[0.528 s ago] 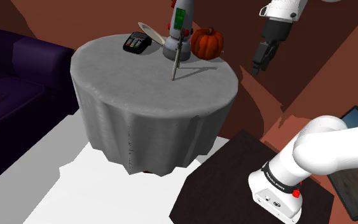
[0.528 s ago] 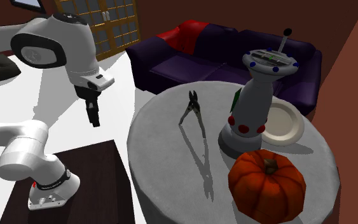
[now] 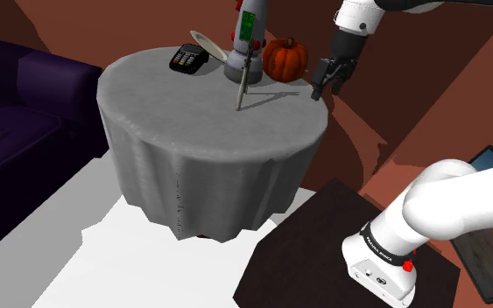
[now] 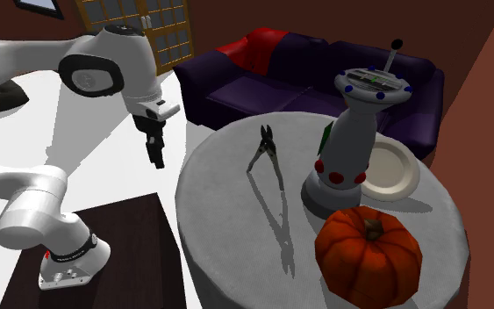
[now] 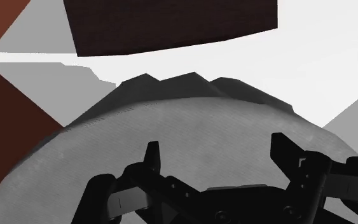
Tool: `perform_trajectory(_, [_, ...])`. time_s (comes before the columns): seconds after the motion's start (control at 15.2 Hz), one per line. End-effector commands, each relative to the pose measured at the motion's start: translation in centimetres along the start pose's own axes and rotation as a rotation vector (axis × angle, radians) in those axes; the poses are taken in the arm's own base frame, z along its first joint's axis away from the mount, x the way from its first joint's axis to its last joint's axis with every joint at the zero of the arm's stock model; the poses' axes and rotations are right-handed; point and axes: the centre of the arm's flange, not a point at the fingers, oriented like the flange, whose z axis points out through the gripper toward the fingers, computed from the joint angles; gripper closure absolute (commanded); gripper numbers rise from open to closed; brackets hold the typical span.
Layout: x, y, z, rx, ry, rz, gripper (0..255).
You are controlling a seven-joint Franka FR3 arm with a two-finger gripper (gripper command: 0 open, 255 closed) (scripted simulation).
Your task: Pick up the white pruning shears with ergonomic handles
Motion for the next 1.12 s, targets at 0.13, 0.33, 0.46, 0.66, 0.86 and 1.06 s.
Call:
perform_trajectory(0.13, [3.9,-2.3,0.8,-0.023,0.072,0.095,0])
perform_trajectory(0.33, [6.9,-3.5,1.4,-0.042,0.124,0.165,0])
perform_trajectory(0.46, [9.1,-4.2,1.7,-0.054,0.158,0.212,0])
perform_trajectory(0.66, [12.3,-5.1,2.0,-0.073,0.209,0.282,0])
perform_trajectory(0.86, [15.6,-5.7,2.2,-0.091,0.260,0.351,0])
perform_trajectory(1.06, [19.0,-6.1,2.2,-0.110,0.312,0.421,0])
